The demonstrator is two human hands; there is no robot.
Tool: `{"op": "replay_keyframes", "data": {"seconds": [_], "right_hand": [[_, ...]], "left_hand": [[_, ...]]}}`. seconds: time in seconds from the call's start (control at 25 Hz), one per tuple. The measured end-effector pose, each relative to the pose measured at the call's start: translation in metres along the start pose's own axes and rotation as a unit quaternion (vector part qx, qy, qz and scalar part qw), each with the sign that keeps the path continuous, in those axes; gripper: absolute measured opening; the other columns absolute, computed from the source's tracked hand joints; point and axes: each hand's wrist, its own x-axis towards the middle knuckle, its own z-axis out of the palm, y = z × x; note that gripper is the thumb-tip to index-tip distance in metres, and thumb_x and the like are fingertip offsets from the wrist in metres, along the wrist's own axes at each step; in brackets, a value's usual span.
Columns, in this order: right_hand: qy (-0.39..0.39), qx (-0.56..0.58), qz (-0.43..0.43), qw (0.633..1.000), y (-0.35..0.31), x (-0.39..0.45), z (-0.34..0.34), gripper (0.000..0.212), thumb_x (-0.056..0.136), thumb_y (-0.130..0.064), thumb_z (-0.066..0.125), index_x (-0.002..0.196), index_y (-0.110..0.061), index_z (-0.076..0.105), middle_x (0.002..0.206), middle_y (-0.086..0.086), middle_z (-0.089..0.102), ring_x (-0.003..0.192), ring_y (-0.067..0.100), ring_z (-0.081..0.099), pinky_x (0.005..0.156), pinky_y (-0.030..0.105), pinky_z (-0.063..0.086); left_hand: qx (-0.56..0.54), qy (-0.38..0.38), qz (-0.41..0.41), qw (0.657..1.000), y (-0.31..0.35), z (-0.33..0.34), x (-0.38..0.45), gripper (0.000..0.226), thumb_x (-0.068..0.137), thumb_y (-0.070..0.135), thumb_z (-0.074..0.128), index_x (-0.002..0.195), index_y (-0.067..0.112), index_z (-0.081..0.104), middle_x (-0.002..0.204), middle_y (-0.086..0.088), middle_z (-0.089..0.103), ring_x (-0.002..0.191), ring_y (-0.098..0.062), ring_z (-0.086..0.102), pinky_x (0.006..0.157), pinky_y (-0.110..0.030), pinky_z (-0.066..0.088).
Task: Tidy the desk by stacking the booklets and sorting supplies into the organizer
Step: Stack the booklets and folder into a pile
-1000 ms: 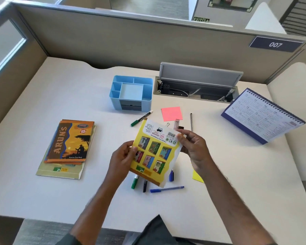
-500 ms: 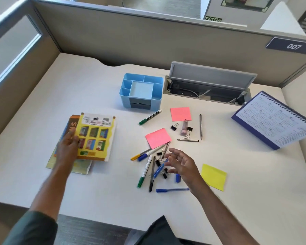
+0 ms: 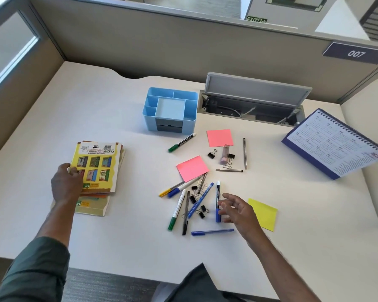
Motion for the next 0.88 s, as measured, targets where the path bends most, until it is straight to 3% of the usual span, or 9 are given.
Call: {"op": "replay_keyframes", "data": {"seconds": [0.24,0.44,0.52,0.68,0.76,0.88], "right_hand": [[0.022,-0.126,-0.035,0.991,0.016,0.006,-0.002,0.022,0.095,-0.021,0.063,0.116,-0.028,0.065,0.098,0.0,0.068,0.074,0.012,0.07,0.065,0.029,0.056],[0.041,-0.15,-0.049,0.987,0.016,0.009,-0.002,0.021,0.095,-0.021,0.06,0.109,-0.036,0.065,0.096,-0.003,0.07,0.074,0.013,0.069,0.072,0.039,0.058],[0.046,-0.159,-0.056,0.985,0.016,0.01,-0.003,0.02,0.095,-0.021,0.059,0.108,-0.035,0.065,0.095,-0.004,0.07,0.074,0.013,0.068,0.071,0.035,0.057],[0.051,-0.229,-0.082,0.969,0.018,0.007,-0.004,0.021,0.096,-0.019,0.059,0.113,-0.029,0.067,0.098,-0.006,0.068,0.079,0.008,0.066,0.064,0.014,0.048],[0.042,-0.316,-0.13,0.939,0.022,0.006,-0.005,0.027,0.097,-0.012,0.056,0.116,-0.025,0.068,0.103,-0.006,0.065,0.084,0.009,0.063,0.067,0.019,0.047],[-0.005,-0.496,-0.191,0.847,0.028,0.01,-0.005,0.044,0.089,0.002,0.052,0.12,-0.026,0.067,0.105,-0.002,0.059,0.086,0.018,0.06,0.062,0.026,0.039]], "left_hand": [[0.102,0.042,0.025,0.994,0.003,-0.002,-0.001,0.039,0.101,0.024,0.046,0.131,0.002,0.057,0.124,-0.028,0.062,0.114,-0.05,0.057,0.093,-0.057,0.047],[0.124,0.051,0.03,0.99,0.002,-0.005,0.0,0.035,0.1,0.021,0.048,0.128,0.001,0.056,0.123,-0.03,0.062,0.112,-0.051,0.057,0.091,-0.058,0.047],[0.116,0.058,0.034,0.991,0.003,-0.005,-0.003,0.036,0.1,0.02,0.049,0.129,0.001,0.055,0.124,-0.03,0.061,0.114,-0.051,0.055,0.093,-0.058,0.046],[0.084,0.088,0.073,0.99,0.011,-0.002,-0.023,0.037,0.096,0.019,0.054,0.13,0.003,0.058,0.126,-0.03,0.059,0.117,-0.05,0.051,0.099,-0.057,0.04],[0.059,0.086,0.108,0.989,0.015,0.006,-0.044,0.036,0.095,0.02,0.058,0.128,0.005,0.06,0.122,-0.027,0.061,0.114,-0.048,0.054,0.097,-0.056,0.04],[0.008,0.07,0.171,0.983,0.017,0.021,-0.082,0.033,0.094,0.022,0.062,0.124,0.008,0.061,0.115,-0.021,0.064,0.107,-0.044,0.058,0.09,-0.054,0.045]]}}
